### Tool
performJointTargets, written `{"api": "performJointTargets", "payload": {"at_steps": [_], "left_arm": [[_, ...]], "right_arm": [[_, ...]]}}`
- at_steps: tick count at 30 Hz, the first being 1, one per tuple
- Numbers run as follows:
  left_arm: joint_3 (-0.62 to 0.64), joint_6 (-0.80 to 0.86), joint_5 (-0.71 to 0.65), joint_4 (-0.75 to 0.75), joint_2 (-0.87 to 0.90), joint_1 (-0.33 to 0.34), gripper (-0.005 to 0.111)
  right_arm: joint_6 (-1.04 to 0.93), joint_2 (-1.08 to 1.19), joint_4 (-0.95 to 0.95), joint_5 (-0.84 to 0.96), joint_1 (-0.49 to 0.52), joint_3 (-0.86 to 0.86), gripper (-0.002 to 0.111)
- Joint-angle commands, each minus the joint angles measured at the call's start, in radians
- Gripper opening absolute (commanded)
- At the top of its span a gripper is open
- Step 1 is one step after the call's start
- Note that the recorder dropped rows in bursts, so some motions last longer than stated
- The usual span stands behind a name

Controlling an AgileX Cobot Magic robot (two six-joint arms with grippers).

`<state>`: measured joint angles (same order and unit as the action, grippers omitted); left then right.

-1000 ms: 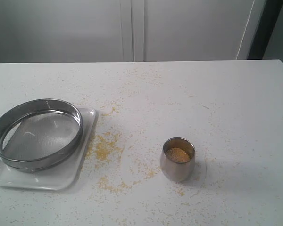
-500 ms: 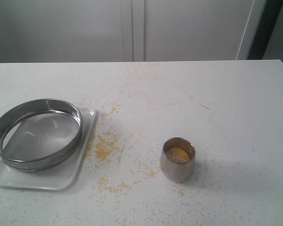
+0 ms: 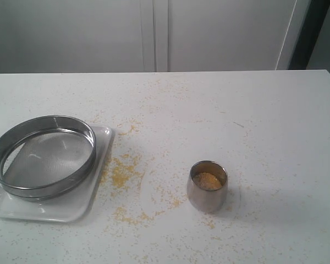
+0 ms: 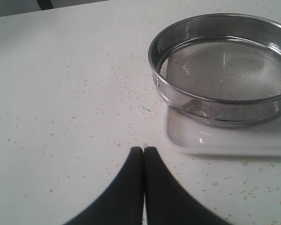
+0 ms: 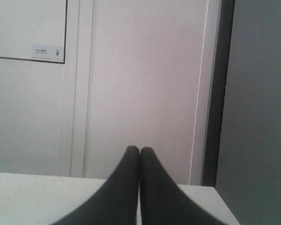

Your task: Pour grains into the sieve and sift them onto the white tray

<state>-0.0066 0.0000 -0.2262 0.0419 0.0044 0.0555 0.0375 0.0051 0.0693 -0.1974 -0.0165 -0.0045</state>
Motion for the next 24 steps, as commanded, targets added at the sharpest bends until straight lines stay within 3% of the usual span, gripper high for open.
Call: {"api": "performJointTargets", "payload": {"at_steps": [1, 24], "left_arm": [[0.007, 0.0, 0.0, -0.01, -0.004, 0.002, 0.0], [0.007, 0.0, 0.0, -0.01, -0.004, 0.002, 0.0]], "right_arm": [[0.002, -0.005, 0.005, -0.044, 0.006, 0.005, 0.0], [-0.062, 0.042, 0.006, -0.07, 0.006, 0.005, 0.0]]}}
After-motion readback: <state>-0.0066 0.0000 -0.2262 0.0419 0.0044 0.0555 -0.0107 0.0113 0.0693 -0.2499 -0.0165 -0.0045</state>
